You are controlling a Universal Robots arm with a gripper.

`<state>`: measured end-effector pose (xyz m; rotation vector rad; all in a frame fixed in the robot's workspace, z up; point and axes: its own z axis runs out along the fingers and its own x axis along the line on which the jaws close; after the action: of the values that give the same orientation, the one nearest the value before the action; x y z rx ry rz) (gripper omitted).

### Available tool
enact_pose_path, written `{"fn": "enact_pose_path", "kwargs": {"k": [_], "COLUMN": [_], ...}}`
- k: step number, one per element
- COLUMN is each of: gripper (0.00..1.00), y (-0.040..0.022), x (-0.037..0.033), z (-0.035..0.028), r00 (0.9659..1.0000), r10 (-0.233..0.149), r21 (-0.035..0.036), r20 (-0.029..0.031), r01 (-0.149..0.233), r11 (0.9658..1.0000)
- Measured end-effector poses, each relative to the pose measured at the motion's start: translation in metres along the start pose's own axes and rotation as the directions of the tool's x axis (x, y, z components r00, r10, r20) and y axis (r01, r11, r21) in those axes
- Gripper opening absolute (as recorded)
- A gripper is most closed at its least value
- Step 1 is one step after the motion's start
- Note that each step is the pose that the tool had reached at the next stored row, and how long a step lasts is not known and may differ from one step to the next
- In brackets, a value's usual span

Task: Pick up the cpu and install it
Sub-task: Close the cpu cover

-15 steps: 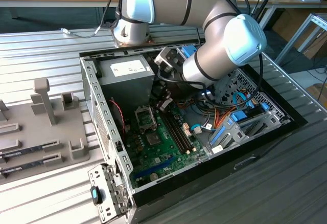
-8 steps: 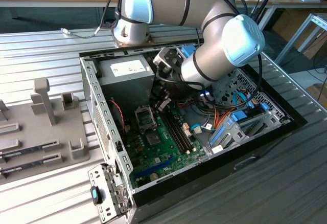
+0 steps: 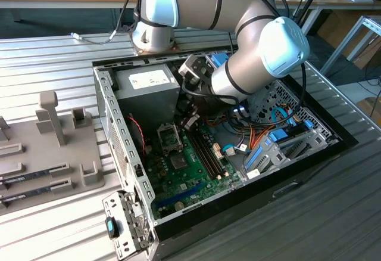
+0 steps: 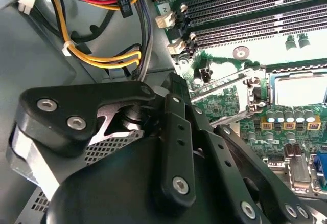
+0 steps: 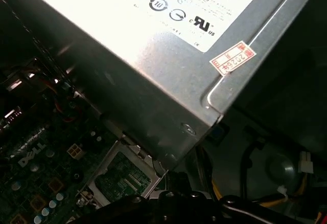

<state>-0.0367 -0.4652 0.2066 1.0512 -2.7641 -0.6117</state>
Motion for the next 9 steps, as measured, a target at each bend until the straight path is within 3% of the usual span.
{"fn": "enact_pose_path", "kwargs": {"k": [6, 9], "gripper": [0.11, 0.11], "y": [0.0008, 0.0008], "x": [0.0005, 0.0004], "z": [-0.0032, -0.0032], "r00": [0.9999, 0.9998], "r10": [-0.006, -0.007], "r21": [-0.0175, -0.0216], "r20": [0.0143, 0.0178], "r01": [0.006, 0.008], "r11": [0.9998, 0.9997]}}
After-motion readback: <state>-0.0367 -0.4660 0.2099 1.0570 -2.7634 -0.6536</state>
